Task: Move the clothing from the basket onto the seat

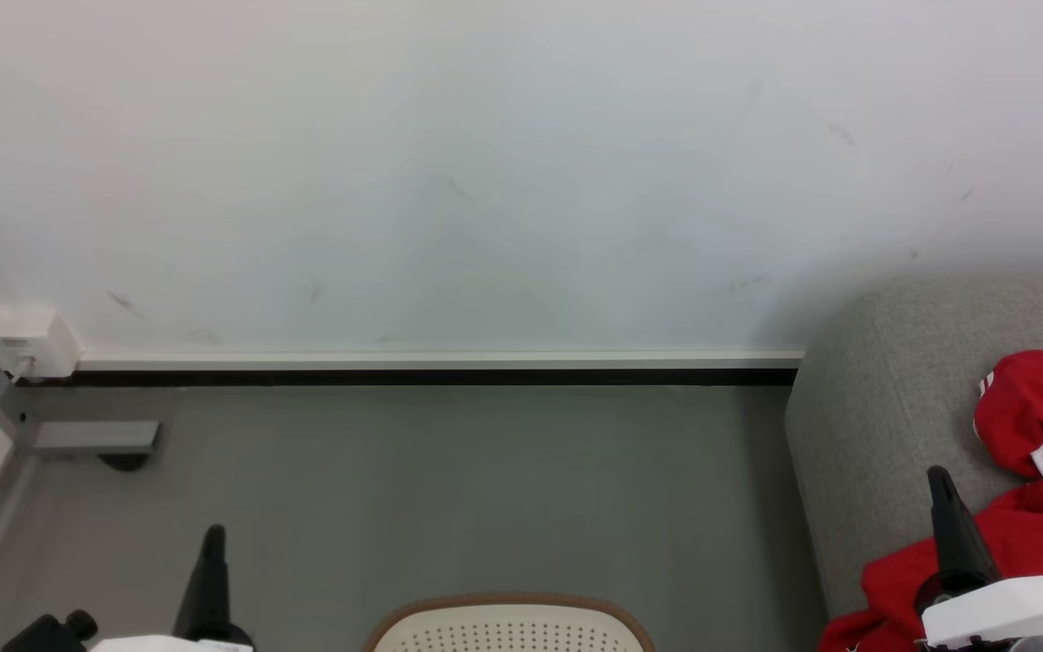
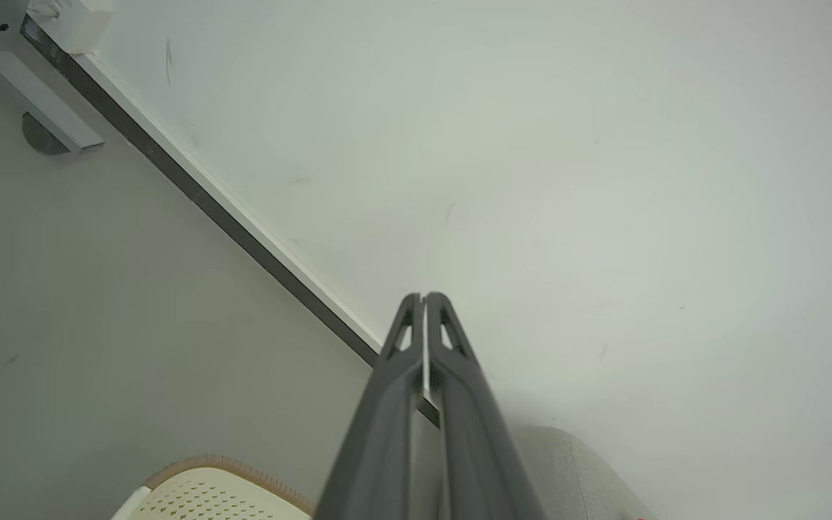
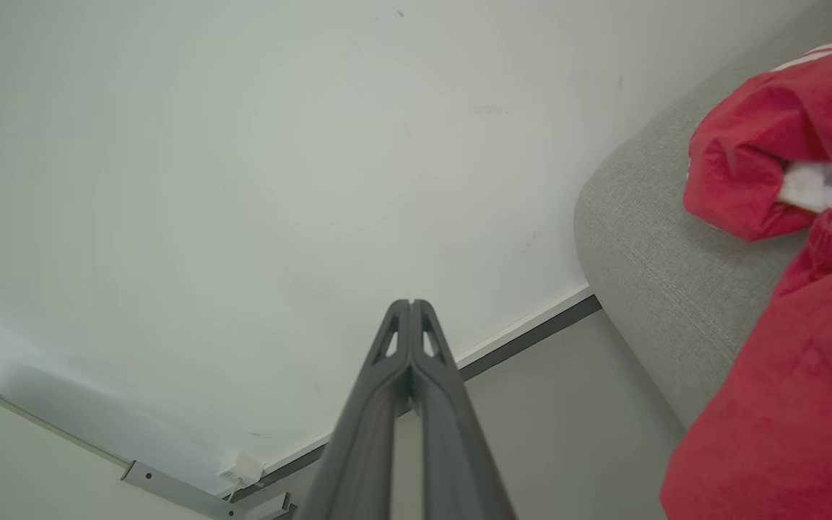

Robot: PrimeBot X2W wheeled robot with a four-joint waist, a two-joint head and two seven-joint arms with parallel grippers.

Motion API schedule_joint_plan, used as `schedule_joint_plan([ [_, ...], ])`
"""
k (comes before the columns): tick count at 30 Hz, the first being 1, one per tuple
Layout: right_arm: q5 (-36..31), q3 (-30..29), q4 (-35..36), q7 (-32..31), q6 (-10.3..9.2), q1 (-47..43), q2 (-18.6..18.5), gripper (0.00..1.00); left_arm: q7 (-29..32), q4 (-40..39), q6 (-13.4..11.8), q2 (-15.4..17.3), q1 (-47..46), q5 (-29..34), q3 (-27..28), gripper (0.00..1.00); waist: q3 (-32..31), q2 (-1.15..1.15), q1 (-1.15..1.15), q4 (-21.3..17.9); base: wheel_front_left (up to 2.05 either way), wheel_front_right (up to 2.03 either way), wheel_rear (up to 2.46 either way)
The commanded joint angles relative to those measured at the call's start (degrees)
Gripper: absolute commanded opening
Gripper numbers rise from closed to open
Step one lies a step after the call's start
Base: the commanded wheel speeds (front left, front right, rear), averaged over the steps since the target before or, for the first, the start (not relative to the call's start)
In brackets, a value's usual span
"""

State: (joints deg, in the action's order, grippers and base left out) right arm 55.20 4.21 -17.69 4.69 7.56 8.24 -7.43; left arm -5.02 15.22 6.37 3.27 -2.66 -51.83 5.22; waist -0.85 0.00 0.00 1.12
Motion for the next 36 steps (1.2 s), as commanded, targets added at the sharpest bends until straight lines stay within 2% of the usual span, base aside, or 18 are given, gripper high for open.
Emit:
schedule_joint_plan([
  [1, 1.4, -0.7, 1.0, -0.2, -0.05, 0.6, -0.2, 0.00, 0.4, -0.8, 0.3, 0.3, -1.4, -1.5, 0.3, 0.00, 0.0, 0.00, 0.00, 0.0, 0.00, 0.00, 0.00],
  [36, 19.8, -6.0, 2.5, -6.0, -0.08, -0.9, 2.3, 0.00, 6.2, -1.1, 0.8, 0.0, -2.7, -21.5, 0.9, 0.00, 0.4, 0.00, 0.00, -0.5, 0.00, 0.00, 0.00],
])
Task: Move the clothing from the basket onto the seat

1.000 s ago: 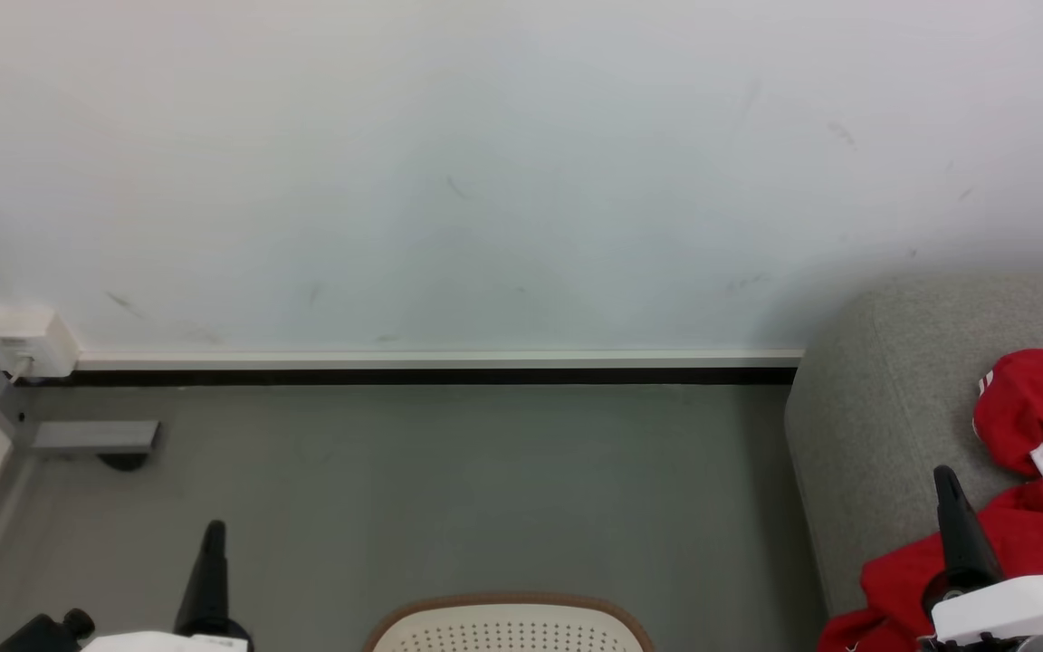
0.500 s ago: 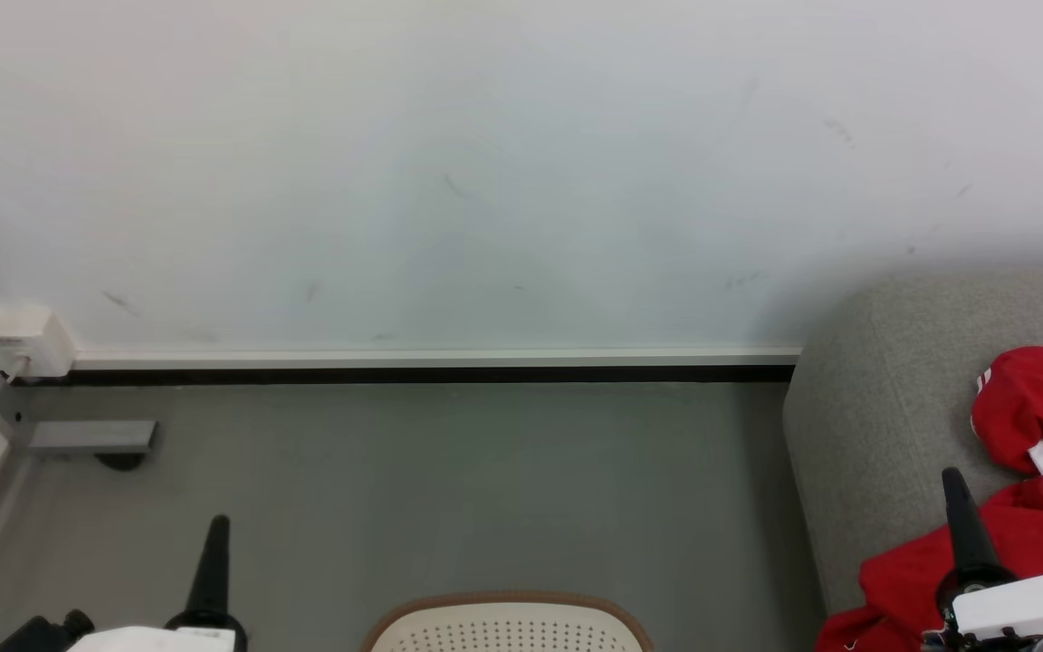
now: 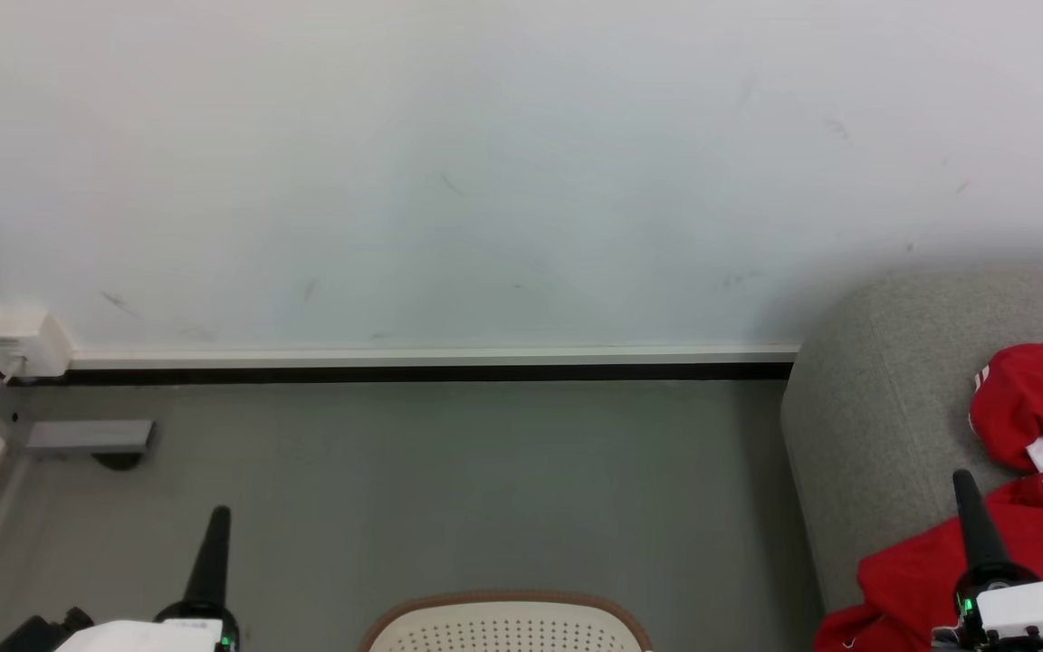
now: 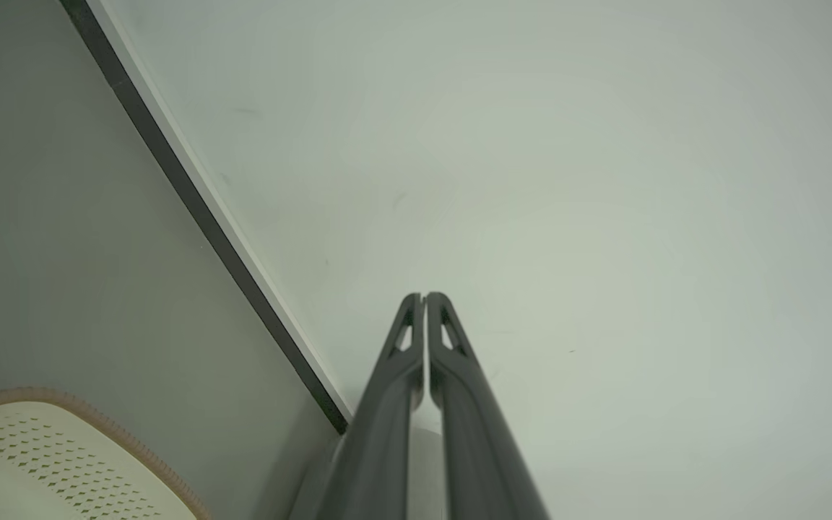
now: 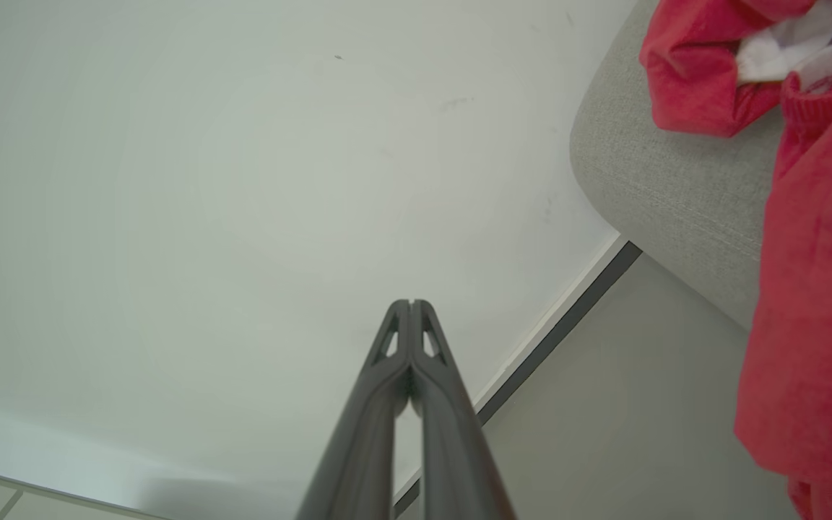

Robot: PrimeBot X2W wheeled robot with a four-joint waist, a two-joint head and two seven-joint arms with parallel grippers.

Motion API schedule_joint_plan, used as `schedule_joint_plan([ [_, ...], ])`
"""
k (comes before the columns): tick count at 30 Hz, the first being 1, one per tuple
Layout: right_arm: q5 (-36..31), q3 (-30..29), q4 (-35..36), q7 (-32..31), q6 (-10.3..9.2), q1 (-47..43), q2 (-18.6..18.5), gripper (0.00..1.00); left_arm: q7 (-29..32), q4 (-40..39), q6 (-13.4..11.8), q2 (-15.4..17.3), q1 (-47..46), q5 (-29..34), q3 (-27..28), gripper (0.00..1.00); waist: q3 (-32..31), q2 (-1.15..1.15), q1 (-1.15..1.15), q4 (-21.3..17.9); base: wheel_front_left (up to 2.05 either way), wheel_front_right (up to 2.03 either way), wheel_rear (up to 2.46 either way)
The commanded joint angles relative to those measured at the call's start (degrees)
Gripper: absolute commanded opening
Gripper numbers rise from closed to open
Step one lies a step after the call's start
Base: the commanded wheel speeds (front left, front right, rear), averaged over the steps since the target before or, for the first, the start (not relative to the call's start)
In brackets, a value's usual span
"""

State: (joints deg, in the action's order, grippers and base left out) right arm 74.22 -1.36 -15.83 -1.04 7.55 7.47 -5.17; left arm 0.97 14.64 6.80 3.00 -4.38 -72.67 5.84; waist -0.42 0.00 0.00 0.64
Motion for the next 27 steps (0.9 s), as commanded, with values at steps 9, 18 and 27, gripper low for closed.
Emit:
schedule_joint_plan([
  [9, 4.6, -1.6, 0.9, -1.4, -0.08, -0.3, 0.6, 0.00, 1.5, -0.5, 0.4, 0.2, -1.2, -4.9, 0.4, 0.00, 0.1, 0.00, 0.00, -0.1, 0.00, 0.00, 0.00],
  [18, 8.2, -2.5, 1.2, -2.5, -0.09, -0.7, 0.9, 0.00, 2.6, -0.6, 0.6, 0.1, -1.5, -9.0, 0.5, 0.00, 0.2, 0.00, 0.00, -0.2, 0.00, 0.00, 0.00],
  [27, 11.2, -3.5, 1.4, -3.5, -0.10, -1.0, 1.4, 0.00, 3.6, -0.6, 0.7, 0.1, -1.6, -12.1, 0.6, 0.00, 0.3, 0.00, 0.00, -0.3, 0.00, 0.00, 0.00],
])
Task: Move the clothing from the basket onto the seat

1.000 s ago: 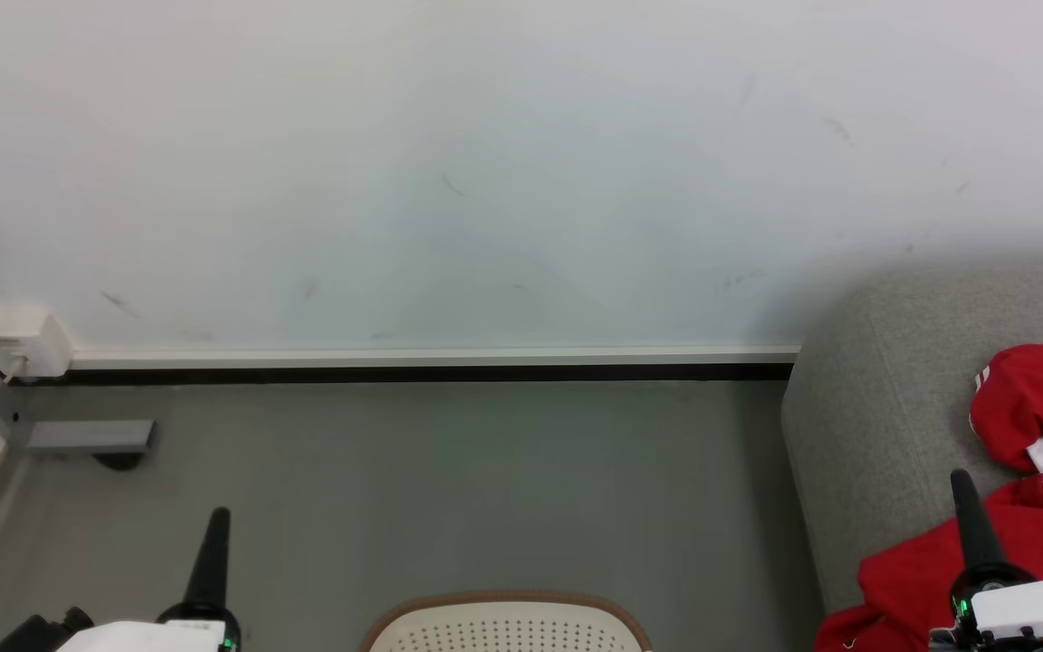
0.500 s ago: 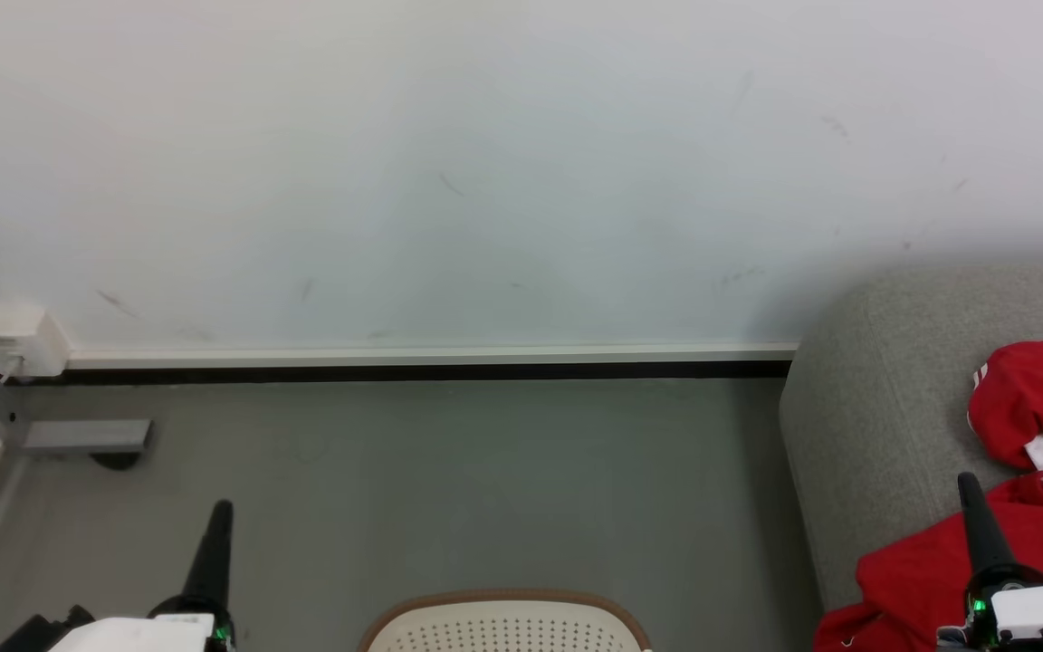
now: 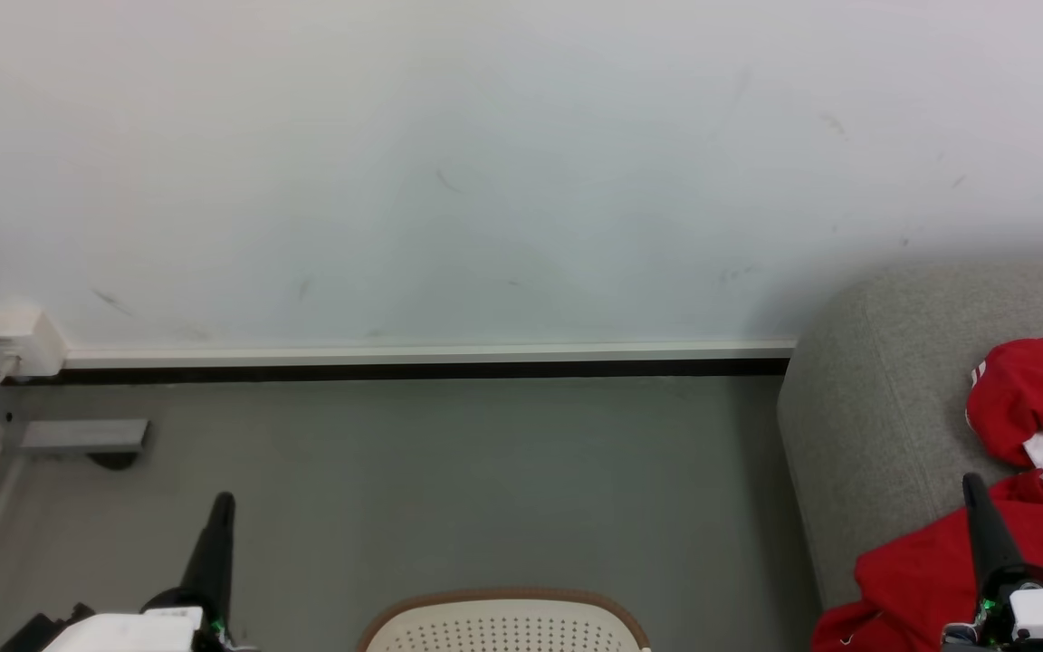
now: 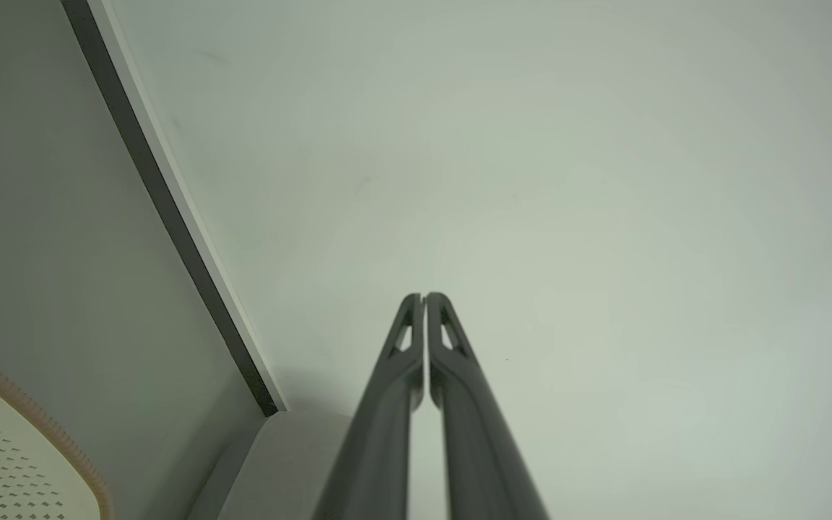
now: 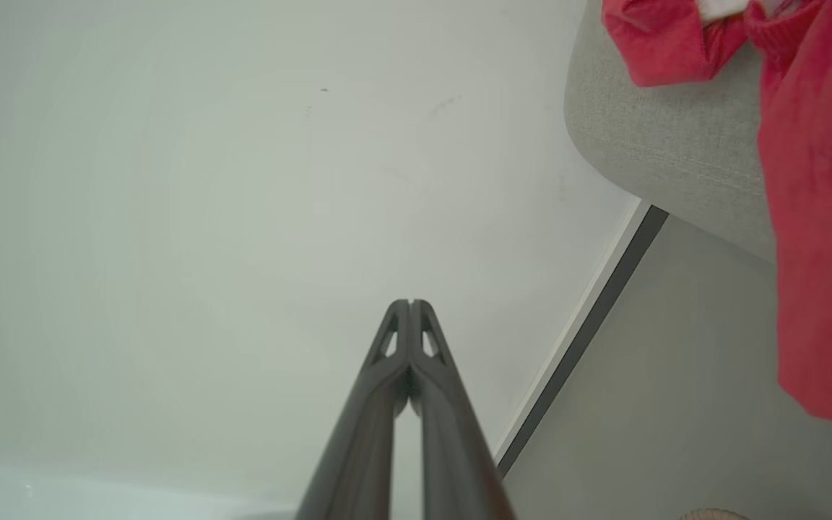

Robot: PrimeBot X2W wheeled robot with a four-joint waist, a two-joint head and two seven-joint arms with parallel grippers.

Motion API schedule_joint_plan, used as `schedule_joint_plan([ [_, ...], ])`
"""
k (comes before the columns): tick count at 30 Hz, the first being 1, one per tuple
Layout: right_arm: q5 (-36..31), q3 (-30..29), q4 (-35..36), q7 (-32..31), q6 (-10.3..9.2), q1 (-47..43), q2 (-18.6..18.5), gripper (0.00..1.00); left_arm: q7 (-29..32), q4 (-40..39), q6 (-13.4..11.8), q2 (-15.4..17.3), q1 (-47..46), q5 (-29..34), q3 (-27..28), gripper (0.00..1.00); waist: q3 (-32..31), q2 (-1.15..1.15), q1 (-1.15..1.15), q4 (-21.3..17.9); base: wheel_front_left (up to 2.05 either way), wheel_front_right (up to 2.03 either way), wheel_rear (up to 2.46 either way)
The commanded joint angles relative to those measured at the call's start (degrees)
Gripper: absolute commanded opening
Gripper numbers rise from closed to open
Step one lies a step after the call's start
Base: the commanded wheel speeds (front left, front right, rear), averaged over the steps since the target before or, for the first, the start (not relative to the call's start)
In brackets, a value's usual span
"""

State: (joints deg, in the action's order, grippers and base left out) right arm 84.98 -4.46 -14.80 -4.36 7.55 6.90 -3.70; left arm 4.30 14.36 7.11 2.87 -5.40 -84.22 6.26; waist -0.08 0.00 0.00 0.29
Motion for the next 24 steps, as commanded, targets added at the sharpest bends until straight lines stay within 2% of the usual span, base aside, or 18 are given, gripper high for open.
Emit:
schedule_joint_plan([
  [1, 0.8, -0.5, 0.4, -0.3, -0.10, -0.4, -0.1, 0.00, 0.3, -0.3, 0.4, 0.2, -0.6, -1.0, 0.2, 0.00, 0.0, 0.00, 0.00, 0.0, 0.00, 0.00, 0.00],
  [24, 7.4, -2.4, 1.0, -2.4, -0.11, -1.1, 0.9, 0.00, 2.5, -0.4, 0.6, 0.1, -1.1, -8.5, 0.4, 0.00, 0.3, 0.00, 0.00, -0.3, 0.00, 0.00, 0.00],
])
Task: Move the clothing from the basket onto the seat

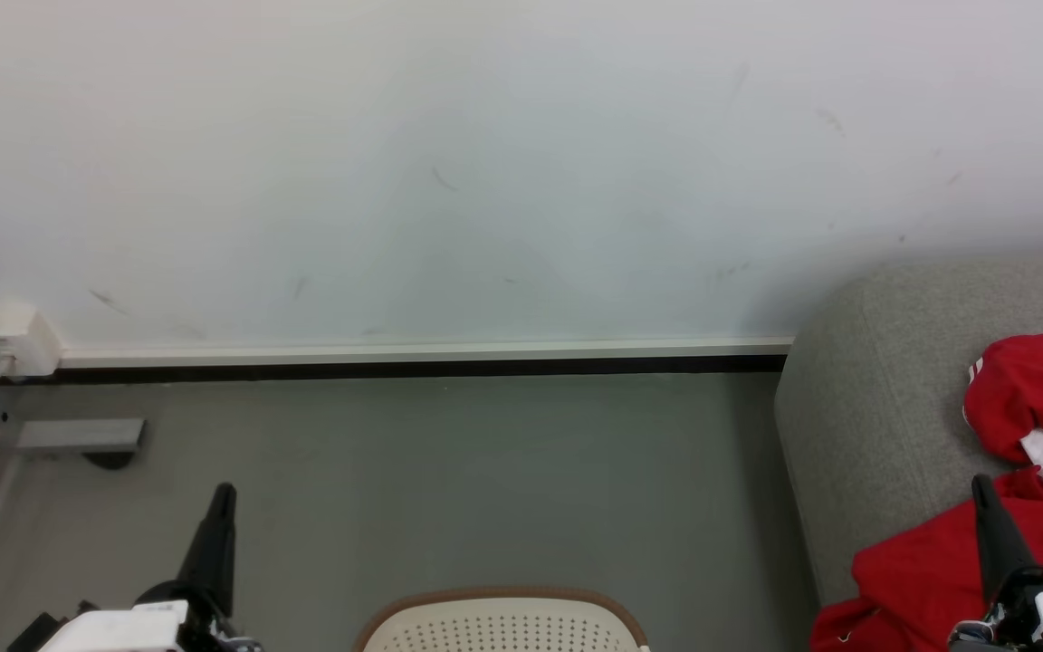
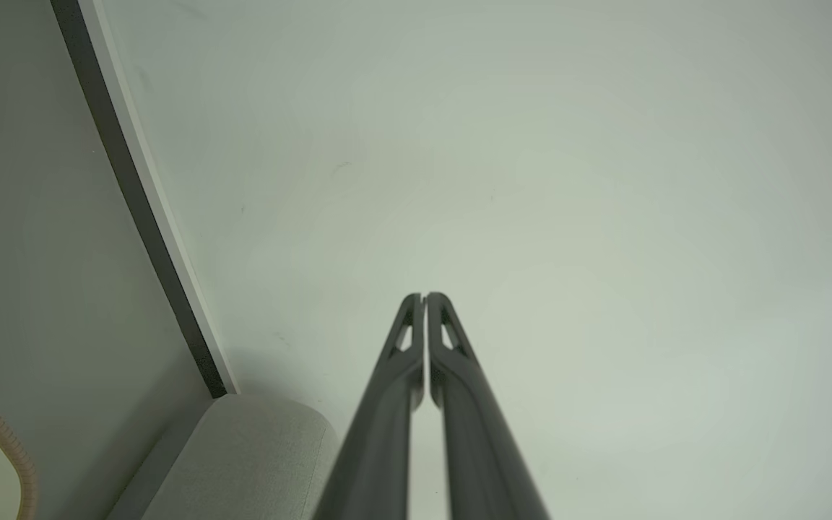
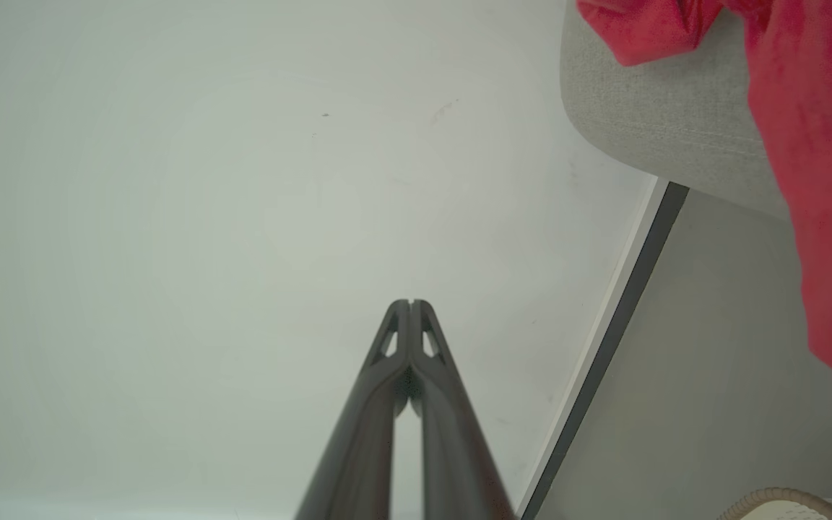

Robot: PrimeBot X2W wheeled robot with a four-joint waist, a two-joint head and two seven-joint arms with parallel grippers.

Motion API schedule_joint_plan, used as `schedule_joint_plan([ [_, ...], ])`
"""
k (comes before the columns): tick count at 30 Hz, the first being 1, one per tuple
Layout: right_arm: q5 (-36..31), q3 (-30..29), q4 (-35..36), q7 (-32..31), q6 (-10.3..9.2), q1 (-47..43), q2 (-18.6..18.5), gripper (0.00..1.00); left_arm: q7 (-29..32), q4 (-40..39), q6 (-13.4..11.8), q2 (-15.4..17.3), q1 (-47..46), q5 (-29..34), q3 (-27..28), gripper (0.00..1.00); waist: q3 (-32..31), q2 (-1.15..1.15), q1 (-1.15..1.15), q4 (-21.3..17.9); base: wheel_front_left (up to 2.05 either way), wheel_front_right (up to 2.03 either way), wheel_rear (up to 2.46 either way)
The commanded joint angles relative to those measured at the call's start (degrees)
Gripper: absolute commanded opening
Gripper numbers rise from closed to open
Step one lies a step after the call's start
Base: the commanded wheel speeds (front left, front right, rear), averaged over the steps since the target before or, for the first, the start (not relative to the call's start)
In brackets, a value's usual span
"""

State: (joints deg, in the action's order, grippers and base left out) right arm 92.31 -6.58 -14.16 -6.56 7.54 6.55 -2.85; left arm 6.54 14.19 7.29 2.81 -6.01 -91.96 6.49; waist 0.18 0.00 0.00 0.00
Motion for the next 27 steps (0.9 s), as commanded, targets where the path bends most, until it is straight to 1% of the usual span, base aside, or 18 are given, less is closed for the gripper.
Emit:
schedule_joint_plan([
  [1, 0.1, -0.3, 0.3, -0.2, -0.11, -0.7, 0.1, 0.00, 0.2, -0.2, 0.4, 0.1, -0.4, -0.8, 0.1, 0.00, 0.0, 0.00, 0.00, 0.0, 0.00, 0.00, 0.00],
  [27, 0.1, -0.3, 0.3, -0.2, -0.10, -0.7, 0.0, 0.00, 0.2, -0.2, 0.4, 0.1, -0.4, -0.8, 0.1, 0.00, 0.0, 0.00, 0.00, 0.0, 0.00, 0.00, 0.00],
])
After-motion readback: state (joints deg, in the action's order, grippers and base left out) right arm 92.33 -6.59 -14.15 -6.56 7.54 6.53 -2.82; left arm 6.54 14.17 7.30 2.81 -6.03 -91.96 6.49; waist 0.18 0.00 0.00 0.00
